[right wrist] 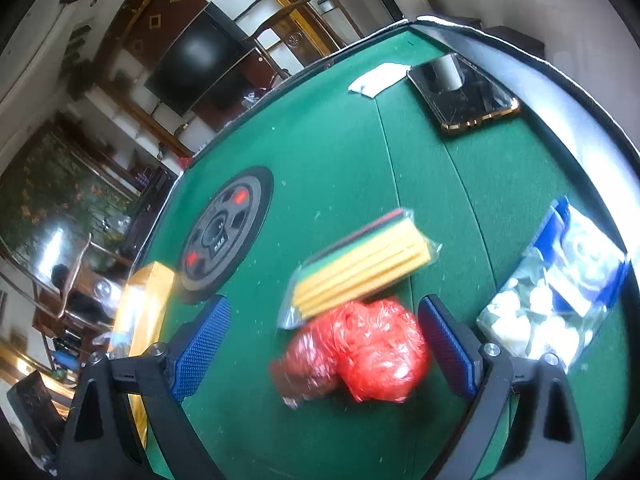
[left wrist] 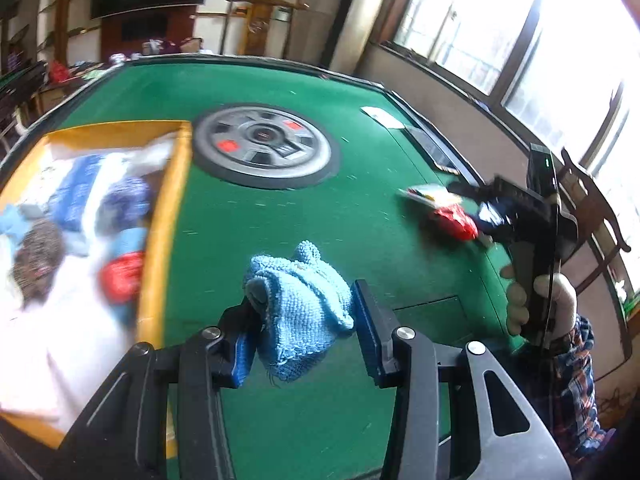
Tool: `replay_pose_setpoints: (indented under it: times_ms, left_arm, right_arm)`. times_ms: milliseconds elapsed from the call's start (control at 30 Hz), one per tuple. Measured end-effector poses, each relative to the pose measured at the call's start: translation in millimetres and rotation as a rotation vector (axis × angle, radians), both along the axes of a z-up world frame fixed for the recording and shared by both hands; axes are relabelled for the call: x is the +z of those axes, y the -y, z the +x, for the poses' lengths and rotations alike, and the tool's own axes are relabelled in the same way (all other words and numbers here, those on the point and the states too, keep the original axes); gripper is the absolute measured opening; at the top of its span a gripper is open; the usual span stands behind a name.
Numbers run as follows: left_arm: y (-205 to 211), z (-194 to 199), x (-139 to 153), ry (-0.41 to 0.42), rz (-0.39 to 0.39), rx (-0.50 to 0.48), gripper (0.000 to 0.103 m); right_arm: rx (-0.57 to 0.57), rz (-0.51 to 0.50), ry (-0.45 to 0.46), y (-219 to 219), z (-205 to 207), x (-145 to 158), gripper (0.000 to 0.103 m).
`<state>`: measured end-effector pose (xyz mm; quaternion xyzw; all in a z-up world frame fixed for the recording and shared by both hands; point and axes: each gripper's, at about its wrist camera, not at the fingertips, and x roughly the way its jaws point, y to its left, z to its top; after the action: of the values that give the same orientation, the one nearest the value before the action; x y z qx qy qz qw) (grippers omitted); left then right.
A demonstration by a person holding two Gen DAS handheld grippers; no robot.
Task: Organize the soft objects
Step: 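Grasp the red plastic bag with the right gripper while the left lifts the cloth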
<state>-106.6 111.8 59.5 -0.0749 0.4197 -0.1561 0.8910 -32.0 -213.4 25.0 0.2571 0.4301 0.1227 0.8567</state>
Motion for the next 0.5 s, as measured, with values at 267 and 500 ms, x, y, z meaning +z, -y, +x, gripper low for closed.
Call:
replay_pose_setpoints:
  times_ms: [267, 500]
  left_arm:
    - [-63.0, -15.6, 8.0, 0.027, -0.059, 0.115, 0.041]
    - [-115.0, -17.4, 4.1, 0.017, -0.081, 0.242, 0.041]
  right_arm:
    - [0.015, -0.203, -0.050, -24.1, -12.2, -1.8, 0.091]
    - [0.048, -0.298, -0.026, -37.2, -29.1, 7.9, 0.041]
